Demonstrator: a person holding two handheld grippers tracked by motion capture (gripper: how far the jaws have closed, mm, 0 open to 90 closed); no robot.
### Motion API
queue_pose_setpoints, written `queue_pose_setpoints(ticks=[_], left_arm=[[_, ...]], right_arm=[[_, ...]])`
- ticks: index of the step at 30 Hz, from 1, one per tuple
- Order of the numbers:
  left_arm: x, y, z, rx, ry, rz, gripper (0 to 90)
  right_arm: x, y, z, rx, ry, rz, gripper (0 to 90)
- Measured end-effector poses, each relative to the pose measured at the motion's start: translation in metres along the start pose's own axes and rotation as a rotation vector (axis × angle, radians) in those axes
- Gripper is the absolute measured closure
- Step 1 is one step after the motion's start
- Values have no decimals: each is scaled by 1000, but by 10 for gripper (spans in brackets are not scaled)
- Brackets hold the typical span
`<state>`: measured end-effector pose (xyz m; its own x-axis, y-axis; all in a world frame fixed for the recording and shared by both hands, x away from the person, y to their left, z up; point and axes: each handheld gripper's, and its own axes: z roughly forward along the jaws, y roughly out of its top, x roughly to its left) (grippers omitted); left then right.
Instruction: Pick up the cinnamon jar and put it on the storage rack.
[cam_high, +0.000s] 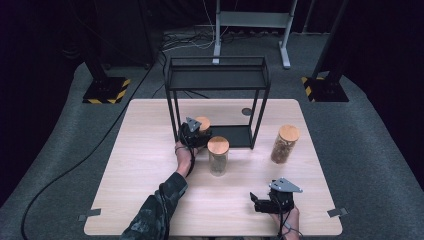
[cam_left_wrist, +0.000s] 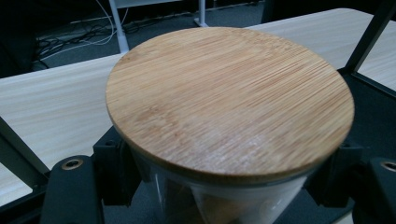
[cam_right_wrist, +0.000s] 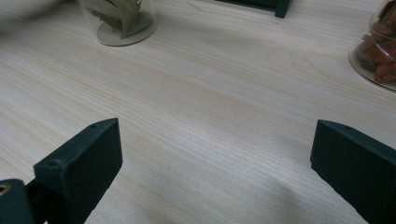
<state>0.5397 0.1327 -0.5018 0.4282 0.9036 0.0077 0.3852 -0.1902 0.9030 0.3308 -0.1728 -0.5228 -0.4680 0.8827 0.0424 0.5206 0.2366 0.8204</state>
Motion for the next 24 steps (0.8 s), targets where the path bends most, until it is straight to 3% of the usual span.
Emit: queue_pose_setpoints(ticks=[24], left_arm=[[1,1,2,5,3,-2,252]], right_arm=[[0,0,0,4,-2,-2,17]])
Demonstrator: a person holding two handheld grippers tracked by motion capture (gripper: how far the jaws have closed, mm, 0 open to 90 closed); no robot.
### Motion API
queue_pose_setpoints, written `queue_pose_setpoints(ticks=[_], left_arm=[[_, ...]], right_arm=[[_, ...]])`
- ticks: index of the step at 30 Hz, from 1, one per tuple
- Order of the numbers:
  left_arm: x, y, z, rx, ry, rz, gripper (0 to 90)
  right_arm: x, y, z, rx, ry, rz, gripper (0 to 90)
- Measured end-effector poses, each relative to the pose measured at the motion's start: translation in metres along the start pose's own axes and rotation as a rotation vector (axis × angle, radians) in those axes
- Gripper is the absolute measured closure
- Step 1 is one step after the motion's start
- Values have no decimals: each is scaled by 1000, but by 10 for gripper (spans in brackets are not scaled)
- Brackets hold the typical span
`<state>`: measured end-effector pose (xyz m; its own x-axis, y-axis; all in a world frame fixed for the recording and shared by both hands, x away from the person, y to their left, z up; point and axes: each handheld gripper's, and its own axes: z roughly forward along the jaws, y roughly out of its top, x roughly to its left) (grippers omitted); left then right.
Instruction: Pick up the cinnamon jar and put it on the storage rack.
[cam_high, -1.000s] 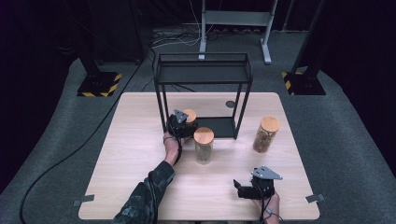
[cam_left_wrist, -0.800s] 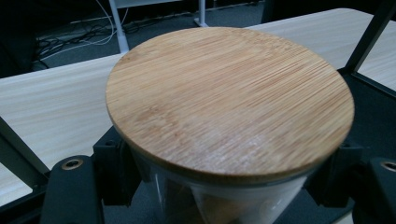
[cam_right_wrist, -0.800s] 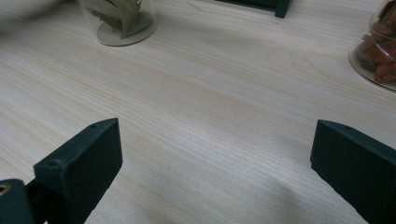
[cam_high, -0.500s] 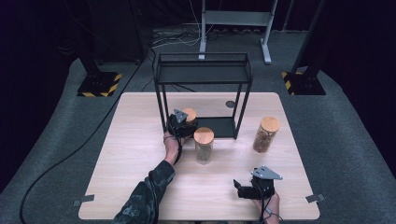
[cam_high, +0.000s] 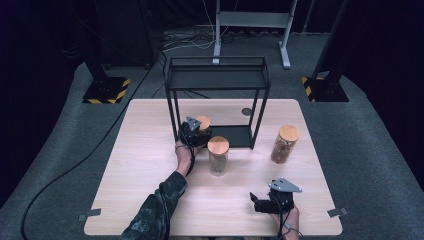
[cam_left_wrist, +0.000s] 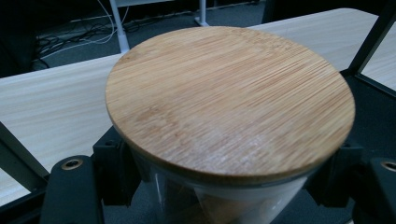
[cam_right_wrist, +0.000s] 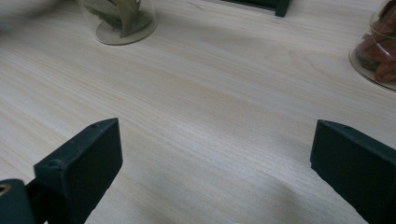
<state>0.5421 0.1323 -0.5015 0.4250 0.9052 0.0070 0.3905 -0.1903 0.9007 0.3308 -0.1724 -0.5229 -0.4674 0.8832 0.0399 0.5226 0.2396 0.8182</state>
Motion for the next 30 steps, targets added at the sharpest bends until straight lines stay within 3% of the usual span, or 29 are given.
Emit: queue_pose_setpoints(ticks=[20,30], left_arm=[[-1,3,1,23,16,-8,245],[0,9,1,50,10,-21,120]], right_arm=[[0,0,0,0,1,1,17],[0,0,0,0,1,1,17]])
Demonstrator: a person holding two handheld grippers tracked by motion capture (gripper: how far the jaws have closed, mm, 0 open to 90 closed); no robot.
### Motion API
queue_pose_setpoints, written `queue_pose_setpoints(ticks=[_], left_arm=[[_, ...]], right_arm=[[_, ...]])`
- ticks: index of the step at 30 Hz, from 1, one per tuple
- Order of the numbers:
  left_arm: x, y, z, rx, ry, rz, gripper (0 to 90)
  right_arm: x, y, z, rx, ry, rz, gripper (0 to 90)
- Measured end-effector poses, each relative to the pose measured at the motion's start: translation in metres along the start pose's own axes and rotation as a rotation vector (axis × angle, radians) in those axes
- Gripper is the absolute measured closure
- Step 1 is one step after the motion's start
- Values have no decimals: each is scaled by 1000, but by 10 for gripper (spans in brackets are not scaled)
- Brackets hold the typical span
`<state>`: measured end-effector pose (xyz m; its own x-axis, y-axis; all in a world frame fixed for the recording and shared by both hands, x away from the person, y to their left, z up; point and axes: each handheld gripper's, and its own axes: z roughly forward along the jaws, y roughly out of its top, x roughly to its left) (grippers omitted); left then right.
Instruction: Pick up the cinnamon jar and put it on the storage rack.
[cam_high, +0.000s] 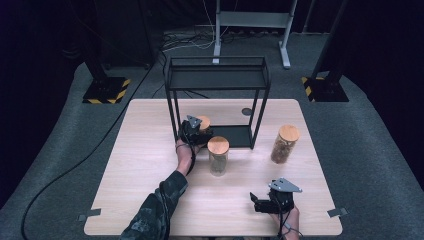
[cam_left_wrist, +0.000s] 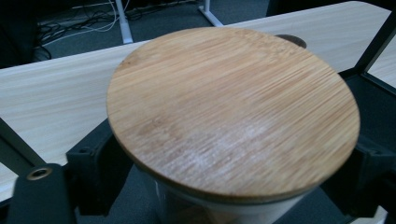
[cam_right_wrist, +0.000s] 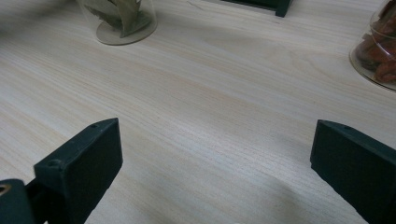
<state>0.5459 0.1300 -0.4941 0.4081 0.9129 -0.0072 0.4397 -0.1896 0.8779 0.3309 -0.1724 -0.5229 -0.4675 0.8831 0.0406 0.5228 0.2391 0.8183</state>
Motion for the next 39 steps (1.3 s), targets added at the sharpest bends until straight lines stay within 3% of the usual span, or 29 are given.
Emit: queue_pose_setpoints(ticks=[18,39], left_arm=[[4,14,-5,23,-7,-56,17],[-1,38,-22,5,-5,-47,1]], right_arm=[[0,0,0,-1,1,2,16],[0,0,0,-2,1,2,17]])
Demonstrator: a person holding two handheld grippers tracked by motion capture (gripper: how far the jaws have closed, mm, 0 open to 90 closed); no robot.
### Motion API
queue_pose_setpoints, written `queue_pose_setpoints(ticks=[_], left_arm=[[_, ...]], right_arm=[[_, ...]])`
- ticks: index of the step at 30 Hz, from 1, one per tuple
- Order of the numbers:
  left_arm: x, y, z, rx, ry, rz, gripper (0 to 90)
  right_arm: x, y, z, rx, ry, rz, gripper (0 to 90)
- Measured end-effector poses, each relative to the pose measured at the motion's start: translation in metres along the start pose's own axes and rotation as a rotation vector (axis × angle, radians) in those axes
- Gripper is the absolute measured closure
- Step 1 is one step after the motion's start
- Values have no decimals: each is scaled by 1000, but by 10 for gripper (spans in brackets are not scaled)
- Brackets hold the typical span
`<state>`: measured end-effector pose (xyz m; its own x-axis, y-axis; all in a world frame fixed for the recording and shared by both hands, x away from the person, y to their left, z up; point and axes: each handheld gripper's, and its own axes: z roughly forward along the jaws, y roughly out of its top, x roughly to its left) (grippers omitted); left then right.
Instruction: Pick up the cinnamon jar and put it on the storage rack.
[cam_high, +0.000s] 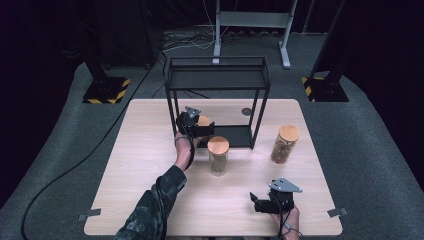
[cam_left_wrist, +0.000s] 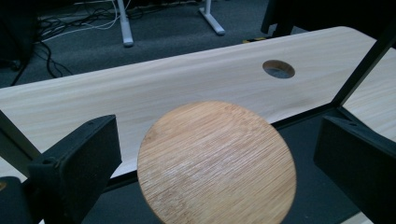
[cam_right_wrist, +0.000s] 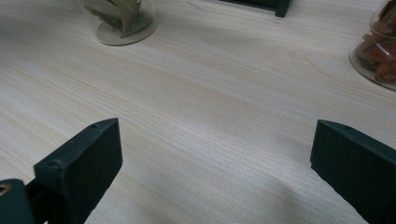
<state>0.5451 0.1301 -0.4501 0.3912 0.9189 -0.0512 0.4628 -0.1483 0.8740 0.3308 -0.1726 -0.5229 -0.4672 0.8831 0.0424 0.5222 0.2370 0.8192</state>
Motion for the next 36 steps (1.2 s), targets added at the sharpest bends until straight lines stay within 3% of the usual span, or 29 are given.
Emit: queue_pose_setpoints(ticks=[16,28,36], left_arm=[[-10,16,-25,-12,-37,25,2],[-17,18,-54,-24,-77,104,7],[-22,9,-79,-45,-114,139,7]], right_arm=[[0,0,0,3,0,-3,16],[0,0,0,5,0,-2,16],[0,0,1,7,-1,-1,16]])
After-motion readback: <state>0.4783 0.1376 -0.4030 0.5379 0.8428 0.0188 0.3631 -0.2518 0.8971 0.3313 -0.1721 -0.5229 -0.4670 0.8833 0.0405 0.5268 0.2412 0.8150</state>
